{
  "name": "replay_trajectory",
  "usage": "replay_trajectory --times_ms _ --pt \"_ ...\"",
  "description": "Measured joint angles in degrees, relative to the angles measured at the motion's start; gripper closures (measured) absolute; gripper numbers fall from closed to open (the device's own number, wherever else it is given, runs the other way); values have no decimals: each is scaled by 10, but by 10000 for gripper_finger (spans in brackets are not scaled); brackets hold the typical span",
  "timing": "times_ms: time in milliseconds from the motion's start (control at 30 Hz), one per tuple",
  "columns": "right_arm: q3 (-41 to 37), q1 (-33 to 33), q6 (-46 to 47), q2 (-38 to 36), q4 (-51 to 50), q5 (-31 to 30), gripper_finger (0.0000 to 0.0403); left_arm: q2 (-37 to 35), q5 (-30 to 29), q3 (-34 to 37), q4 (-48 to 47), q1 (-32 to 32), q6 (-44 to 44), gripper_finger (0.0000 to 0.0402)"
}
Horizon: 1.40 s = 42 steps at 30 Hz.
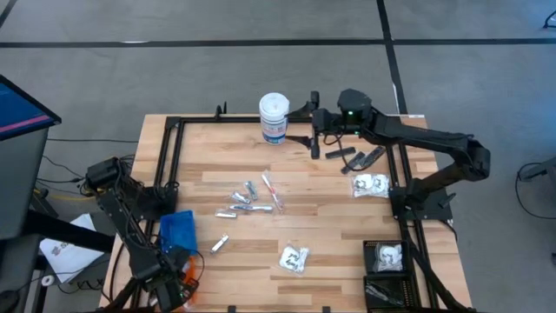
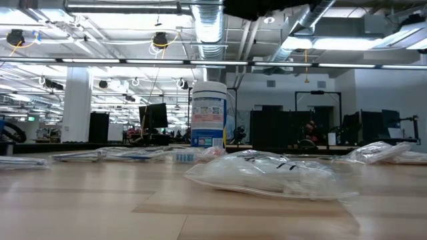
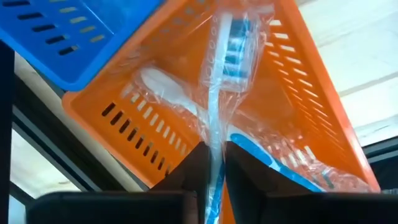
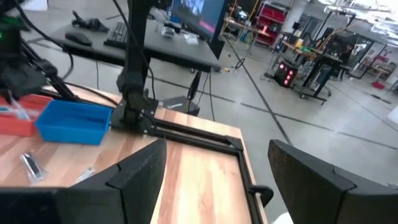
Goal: Pick & Place Travel size toiletries
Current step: Put the blue toothbrush into the orange bin, then adjust the orange bin
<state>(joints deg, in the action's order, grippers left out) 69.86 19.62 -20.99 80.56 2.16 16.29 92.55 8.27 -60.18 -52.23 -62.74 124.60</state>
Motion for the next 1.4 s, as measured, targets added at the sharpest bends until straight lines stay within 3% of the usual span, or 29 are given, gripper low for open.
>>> replay_trajectory --times_ms 167,467,600,733,933,1100,1233,1400 --pt "0 0 0 13 31 0 127 -1 1 0 14 7 15 329" --pt "0 4 20 -12 21 0 127 1 26 0 44 18 44 238" --pt "0 5 20 -12 15 0 127 -5 26 0 41 17 50 228" --pt "0 5 20 -12 15 0 127 -7 22 -1 35 17 45 247" --pt "0 4 20 -12 16 0 127 -22 24 -4 2 20 31 310" --pt "0 4 20 -12 16 0 127 -58 -82 -12 -16 20 16 373" --pt "0 4 20 -12 16 0 127 -78 -194 -13 -3 45 -59 397" --pt "0 4 20 -12 16 0 127 -61 -164 -13 42 131 -214 401"
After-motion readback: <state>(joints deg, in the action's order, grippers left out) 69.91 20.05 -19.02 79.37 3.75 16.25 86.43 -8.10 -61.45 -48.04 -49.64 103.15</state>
